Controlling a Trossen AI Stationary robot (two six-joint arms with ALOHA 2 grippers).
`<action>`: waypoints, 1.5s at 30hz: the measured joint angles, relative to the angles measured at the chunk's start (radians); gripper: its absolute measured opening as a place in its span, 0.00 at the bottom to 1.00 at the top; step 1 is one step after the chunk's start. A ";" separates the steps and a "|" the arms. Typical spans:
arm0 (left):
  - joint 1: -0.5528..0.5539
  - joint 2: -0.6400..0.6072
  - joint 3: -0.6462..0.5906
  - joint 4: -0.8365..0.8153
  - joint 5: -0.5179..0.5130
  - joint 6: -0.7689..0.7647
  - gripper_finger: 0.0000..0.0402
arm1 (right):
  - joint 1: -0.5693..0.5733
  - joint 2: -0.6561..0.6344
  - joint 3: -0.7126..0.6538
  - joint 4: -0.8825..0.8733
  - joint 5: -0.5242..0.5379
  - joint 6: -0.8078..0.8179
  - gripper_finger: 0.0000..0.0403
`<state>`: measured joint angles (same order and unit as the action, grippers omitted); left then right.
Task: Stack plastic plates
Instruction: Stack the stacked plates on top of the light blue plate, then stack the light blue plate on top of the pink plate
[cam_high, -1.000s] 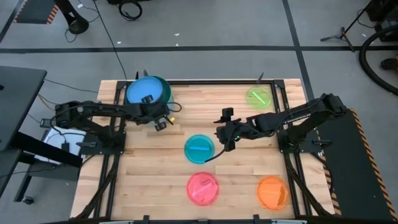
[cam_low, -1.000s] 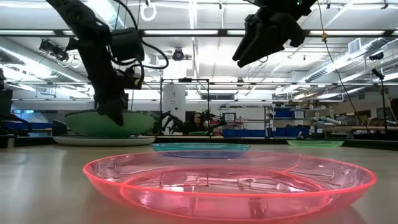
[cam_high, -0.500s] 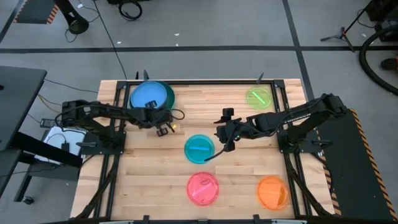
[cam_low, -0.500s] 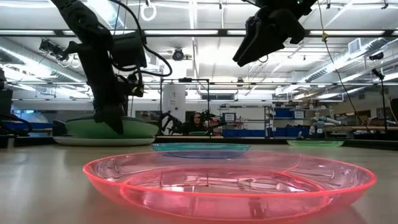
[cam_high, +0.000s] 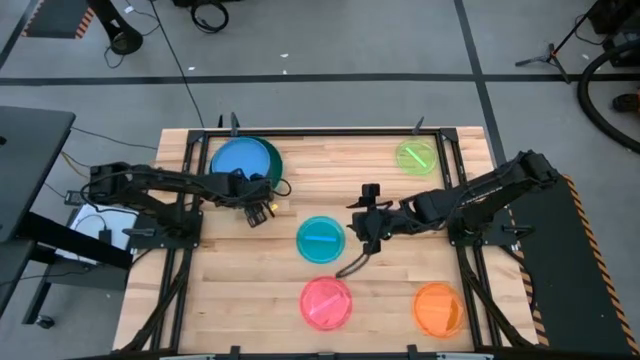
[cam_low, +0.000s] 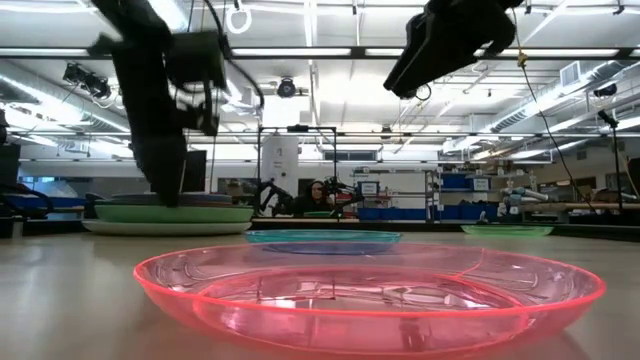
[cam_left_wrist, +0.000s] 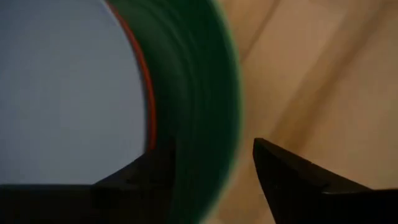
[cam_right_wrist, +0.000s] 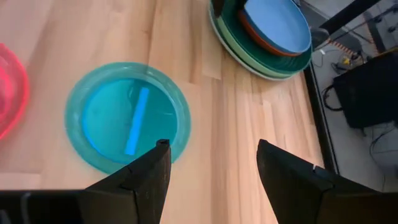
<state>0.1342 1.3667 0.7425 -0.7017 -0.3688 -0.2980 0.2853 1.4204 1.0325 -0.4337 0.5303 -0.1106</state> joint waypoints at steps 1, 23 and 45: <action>-0.020 -0.015 0.021 -0.034 -0.002 -0.019 0.56 | 0.010 0.000 0.000 0.001 0.004 0.007 0.60; -0.495 0.255 0.147 0.363 -0.123 -0.898 0.50 | 0.230 0.002 -0.152 0.225 0.045 0.351 0.52; -0.516 0.502 0.150 0.514 -0.359 -1.370 0.60 | 0.474 0.002 -0.158 0.224 0.161 0.398 0.50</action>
<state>-0.3814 1.8683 0.8921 -0.1876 -0.7273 -1.6681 0.7590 1.4220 0.8749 -0.2100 0.6909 0.2874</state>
